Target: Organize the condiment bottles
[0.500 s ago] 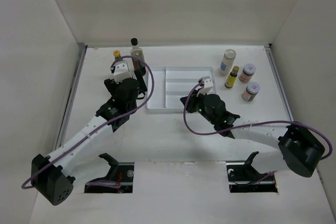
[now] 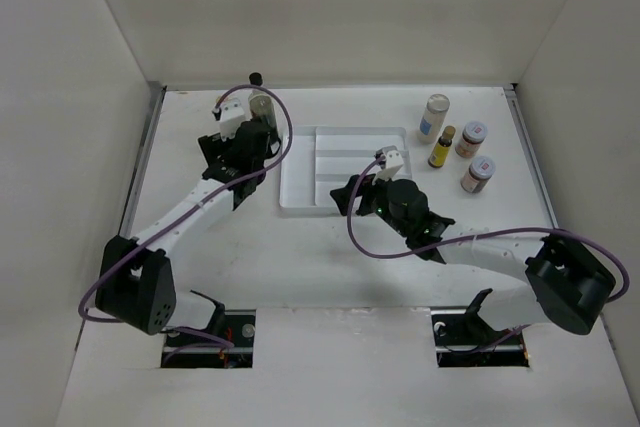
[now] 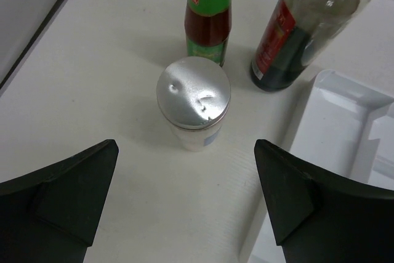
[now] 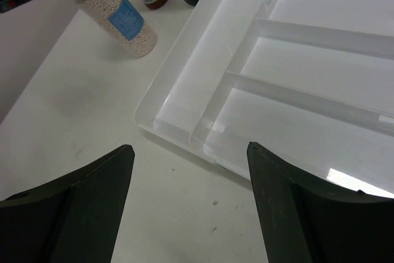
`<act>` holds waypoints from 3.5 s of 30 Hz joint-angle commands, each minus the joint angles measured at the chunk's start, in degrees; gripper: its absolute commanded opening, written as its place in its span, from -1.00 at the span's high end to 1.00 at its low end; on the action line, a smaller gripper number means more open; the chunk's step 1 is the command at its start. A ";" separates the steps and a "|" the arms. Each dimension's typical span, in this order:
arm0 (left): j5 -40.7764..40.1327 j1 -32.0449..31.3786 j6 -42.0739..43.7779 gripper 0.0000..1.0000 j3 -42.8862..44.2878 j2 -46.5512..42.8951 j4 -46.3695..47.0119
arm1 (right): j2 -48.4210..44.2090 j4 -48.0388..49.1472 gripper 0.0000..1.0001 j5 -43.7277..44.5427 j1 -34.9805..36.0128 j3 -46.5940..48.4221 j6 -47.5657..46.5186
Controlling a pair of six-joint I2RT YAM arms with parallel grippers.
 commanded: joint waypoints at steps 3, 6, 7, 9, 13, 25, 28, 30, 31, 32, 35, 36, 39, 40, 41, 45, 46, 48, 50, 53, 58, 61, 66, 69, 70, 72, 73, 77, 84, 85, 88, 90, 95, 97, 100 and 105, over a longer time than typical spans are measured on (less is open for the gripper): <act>3.03 3.72 -0.10 -0.90 2.72 3.20 5.66 | 0.29 3.82 -0.66 -1.05 0.41 0.83 -0.69; 5.50 5.83 -1.07 -0.89 3.69 6.10 6.28 | 0.46 3.82 -0.68 -1.05 0.59 0.83 -0.69; 6.03 6.27 -1.33 -0.89 4.13 7.24 6.37 | 0.64 3.82 -0.68 -1.05 0.59 0.92 -0.78; 6.91 7.06 -1.42 -0.88 5.18 9.44 6.98 | 0.81 3.82 -0.68 -1.05 0.59 1.01 -0.95; 7.79 7.77 -1.60 -0.80 7.38 13.13 8.03 | 1.43 3.82 -0.69 -1.05 0.59 1.09 -0.95; 3.41 4.88 -0.90 0.18 0.54 6.48 12.69 | 0.64 3.82 -0.70 -1.05 0.59 0.83 -1.04; 1.03 2.59 -0.55 0.18 -1.84 0.07 13.05 | 0.81 3.82 -0.70 -1.05 0.59 0.83 -1.04; 0.68 1.10 -0.02 0.17 -2.29 -3.37 13.57 | 0.38 3.82 -0.70 -1.05 0.59 0.74 -0.87; 0.76 0.31 0.33 0.17 -1.94 -4.34 13.66 | 0.29 3.82 -0.70 -1.05 0.59 0.66 -0.78; 1.02 -0.66 0.60 0.17 -1.24 -4.87 13.49 | 0.29 3.82 -0.70 -1.05 0.59 0.66 -0.69; 1.99 -4.70 0.95 0.17 1.83 -3.31 14.19 | 0.55 3.91 -0.69 -0.97 0.59 0.57 -0.69; 2.60 -5.58 1.12 0.17 3.50 -1.55 14.62 | 0.38 3.91 -0.69 -0.88 0.50 0.39 -0.60; 4.45 -7.08 1.39 0.16 9.21 4.94 16.12 | 0.02 4.70 -0.69 -0.70 -0.03 -0.31 -0.43; 4.89 -7.43 1.48 0.16 11.14 7.14 16.38 | -0.15 4.96 -0.69 -0.70 -0.38 -0.57 -0.43; 5.33 -7.70 1.83 0.16 13.08 9.43 16.82 | -0.41 5.05 -0.68 -0.88 -0.55 -0.75 -0.43; 6.21 -7.52 3.76 0.16 20.98 18.04 18.14 | -1.91 5.31 -0.69 -0.62 -0.99 -1.54 -0.34; 6.65 -7.44 4.02 0.16 22.40 19.37 18.15 | -2.00 5.49 -0.69 -0.62 -1.26 -1.72 -0.25; 7.18 -7.43 4.90 0.16 25.91 22.88 17.97 | -2.09 5.67 -0.69 -0.62 -1.52 -1.89 -0.16; 7.27 -7.44 5.95 0.16 28.99 26.13 17.44 | -2.44 5.67 -0.70 -0.62 -1.61 -2.07 -0.16; 7.00 -7.52 7.10 0.15 31.46 29.74 17.18 | -2.26 5.67 -0.70 -0.62 -1.87 -2.07 -0.08; 6.65 -6.82 7.45 0.14 32.34 33.44 17.62 | -2.35 5.67 -0.73 -0.44 -1.96 -2.16 0.01; 6.65 -6.64 7.37 0.10 32.26 34.85 17.44 | -2.44 5.41 -0.74 -0.35 -2.23 -2.16 0.01; 6.65 -6.47 7.10 -0.28 31.90 35.64 17.53 | -3.14 5.67 -0.77 -0.18 -2.66 -2.60 0.01; 7.09 -6.82 6.93 -0.57 31.29 33.28 17.71 | -3.75 5.67 -0.80 -0.18 -2.66 -2.77 0.01; 7.27 -7.08 7.01 -0.62 31.29 32.14 17.27 | -3.84 5.76 -0.81 -0.18 -2.66 -2.86 0.01; 7.27 -7.43 7.36 -0.66 31.29 29.15 16.65 | -3.84 6.02 -0.81 -0.18 -2.58 -2.95 0.10; 7.35 -7.52 7.37 -0.68 31.20 27.40 16.13 | -3.84 6.11 -0.81 -0.18 -2.58 -2.95 -0.07; 8.58 -7.53 7.45 -0.67 30.06 20.63 14.89 | -3.84 6.11 -0.81 -0.18 -2.49 -2.86 -0.16; 8.85 -2.08 7.02 -0.46 30.05 15.95 10.24 | -3.84 5.67 -0.82 0.00 -2.49 -2.51 -0.43; 8.85 -1.12 7.01 -0.45 30.49 16.04 9.54 | -3.76 5.67 -0.82 0.09 -2.49 -2.51 -0.51; 8.76 1.52 7.37 -0.41 31.46 17.27 8.04 | -2.62 5.49 -0.83 0.09 -2.49 -1.98 -0.51; 9.28 2.49 7.45 -0.40 31.99 18.49 7.86 | -2.17 5.40 -0.83 0.09 -2.31 -1.72 -0.78; 11.66 4.52 7.72 -0.38 34.10 22.80 7.24 | -1.21 5.40 -0.83 0.09 -2.23 -1.54 -0.87; 12.36 4.87 7.81 -0.38 34.54 23.86 7.77 | -1.29 5.40 -0.84 0.09 -2.23 -1.54 -0.87; 12.80 5.39 7.89 -0.38 36.38 25.70 7.42 | -0.95 5.49 -0.84 0.00 -2.23 -1.54 -0.87; 12.54 5.66 9.47 -0.33 40.15 29.65 7.25 | -0.86 5.40 -0.84 0.00 -2.14 -1.45 -0.95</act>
